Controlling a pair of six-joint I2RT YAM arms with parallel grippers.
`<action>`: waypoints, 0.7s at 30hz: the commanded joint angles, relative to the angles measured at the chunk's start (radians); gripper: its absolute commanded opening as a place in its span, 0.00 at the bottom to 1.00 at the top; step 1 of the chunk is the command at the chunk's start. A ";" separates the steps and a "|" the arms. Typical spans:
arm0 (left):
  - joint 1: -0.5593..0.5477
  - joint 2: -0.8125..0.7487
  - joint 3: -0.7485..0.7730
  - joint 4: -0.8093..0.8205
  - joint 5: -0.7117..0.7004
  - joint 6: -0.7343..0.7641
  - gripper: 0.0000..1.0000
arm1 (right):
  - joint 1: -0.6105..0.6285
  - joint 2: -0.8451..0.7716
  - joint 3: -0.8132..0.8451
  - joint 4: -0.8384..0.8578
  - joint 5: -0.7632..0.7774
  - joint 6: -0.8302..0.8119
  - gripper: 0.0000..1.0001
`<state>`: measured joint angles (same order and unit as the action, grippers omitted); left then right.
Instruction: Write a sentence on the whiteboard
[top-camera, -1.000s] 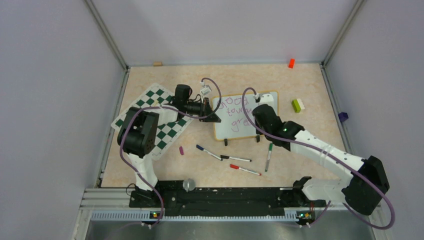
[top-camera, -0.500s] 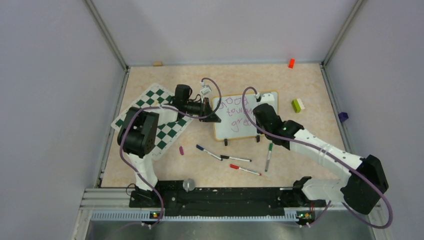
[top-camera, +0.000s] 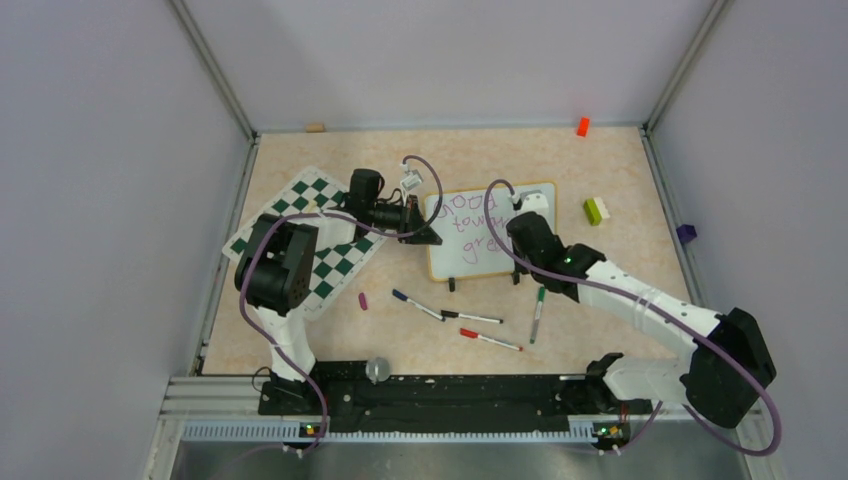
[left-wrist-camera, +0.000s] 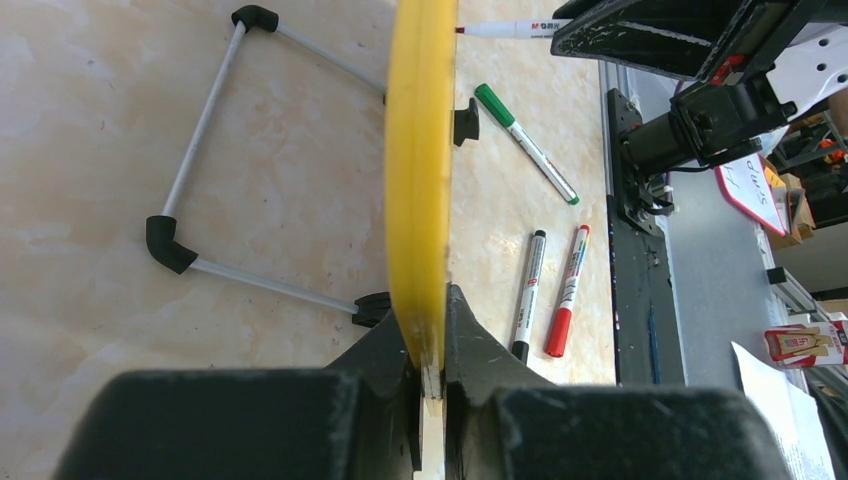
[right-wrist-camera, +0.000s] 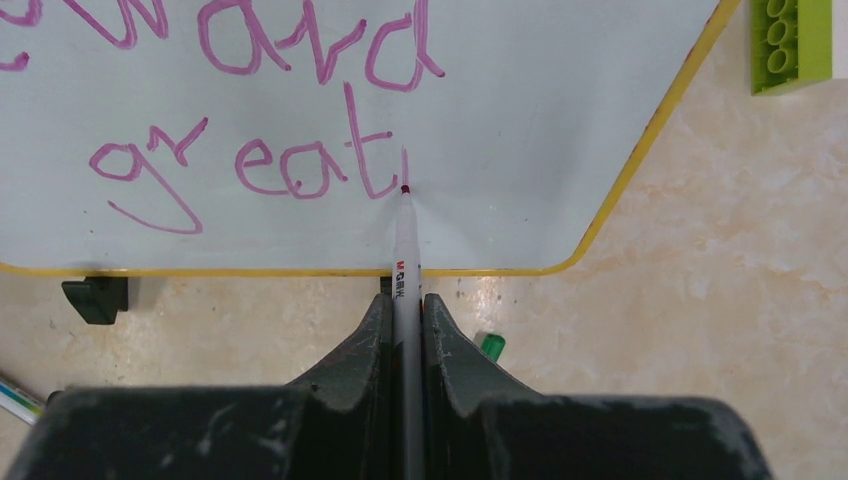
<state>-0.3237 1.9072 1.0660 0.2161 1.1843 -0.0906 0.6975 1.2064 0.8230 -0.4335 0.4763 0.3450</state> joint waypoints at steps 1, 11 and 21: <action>-0.013 0.016 -0.004 -0.022 -0.059 0.061 0.00 | -0.010 -0.015 -0.015 0.024 -0.018 0.022 0.00; -0.013 0.015 -0.006 -0.022 -0.058 0.061 0.00 | -0.011 0.010 0.055 0.026 0.010 0.003 0.00; -0.013 0.014 -0.006 -0.022 -0.058 0.061 0.00 | -0.015 0.024 0.096 0.025 0.043 -0.015 0.00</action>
<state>-0.3237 1.9072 1.0664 0.2165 1.1851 -0.0895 0.6971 1.2228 0.8577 -0.4564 0.4786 0.3412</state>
